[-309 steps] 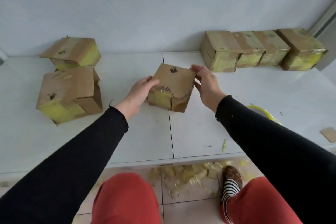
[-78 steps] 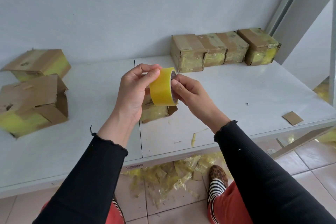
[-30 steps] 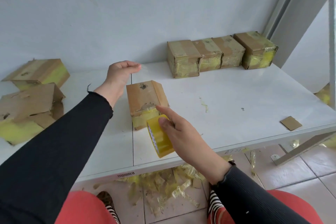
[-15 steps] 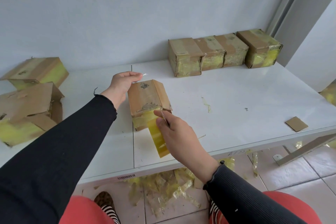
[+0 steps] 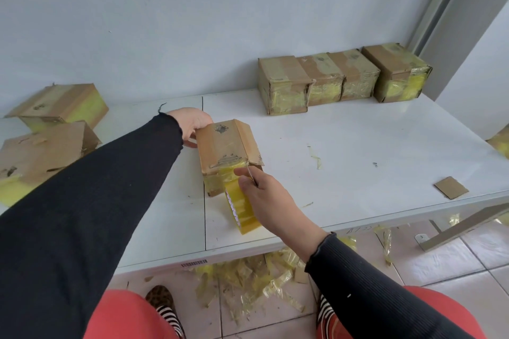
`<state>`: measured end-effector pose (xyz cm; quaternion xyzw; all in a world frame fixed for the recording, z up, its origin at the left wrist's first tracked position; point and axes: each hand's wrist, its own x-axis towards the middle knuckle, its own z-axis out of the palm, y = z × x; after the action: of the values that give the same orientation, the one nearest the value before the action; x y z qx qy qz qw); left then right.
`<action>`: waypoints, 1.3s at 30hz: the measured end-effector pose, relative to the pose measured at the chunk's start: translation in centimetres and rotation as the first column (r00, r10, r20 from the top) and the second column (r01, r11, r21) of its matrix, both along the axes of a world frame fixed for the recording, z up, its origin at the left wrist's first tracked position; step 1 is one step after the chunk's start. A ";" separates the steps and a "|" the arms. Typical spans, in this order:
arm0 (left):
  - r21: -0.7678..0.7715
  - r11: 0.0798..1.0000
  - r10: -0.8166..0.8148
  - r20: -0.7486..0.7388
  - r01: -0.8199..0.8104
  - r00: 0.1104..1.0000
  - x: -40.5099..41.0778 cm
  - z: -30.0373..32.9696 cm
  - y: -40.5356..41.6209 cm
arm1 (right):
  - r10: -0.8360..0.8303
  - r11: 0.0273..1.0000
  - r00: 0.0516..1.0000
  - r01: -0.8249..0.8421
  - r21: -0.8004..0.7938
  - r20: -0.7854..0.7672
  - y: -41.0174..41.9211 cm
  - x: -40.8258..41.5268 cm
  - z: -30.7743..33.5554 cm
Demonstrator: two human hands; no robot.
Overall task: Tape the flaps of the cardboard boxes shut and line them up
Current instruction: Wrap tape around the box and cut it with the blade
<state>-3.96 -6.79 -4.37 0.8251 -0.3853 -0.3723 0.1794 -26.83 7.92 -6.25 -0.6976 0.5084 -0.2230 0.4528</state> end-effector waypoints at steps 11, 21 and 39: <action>-0.141 0.803 -0.343 0.685 0.579 0.643 -3.2 -1.8 3.6 | -0.009 1.000 0.999 0.009 0.008 0.051 -0.1 0.2 -0.2; -0.186 0.835 -0.372 0.503 0.518 0.780 -3.0 -0.5 3.8 | -0.040 0.999 0.992 0.037 0.021 0.122 -0.1 0.6 0.0; 0.055 0.719 -0.546 0.662 0.693 0.513 -4.1 -0.4 3.7 | -0.044 0.987 0.953 -0.004 0.159 0.298 0.5 2.3 -0.6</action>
<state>-8.05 -3.07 -4.75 0.6803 -0.7298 -0.0646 -0.0195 -24.52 8.42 -6.88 -0.6121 0.4568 -0.2903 0.5765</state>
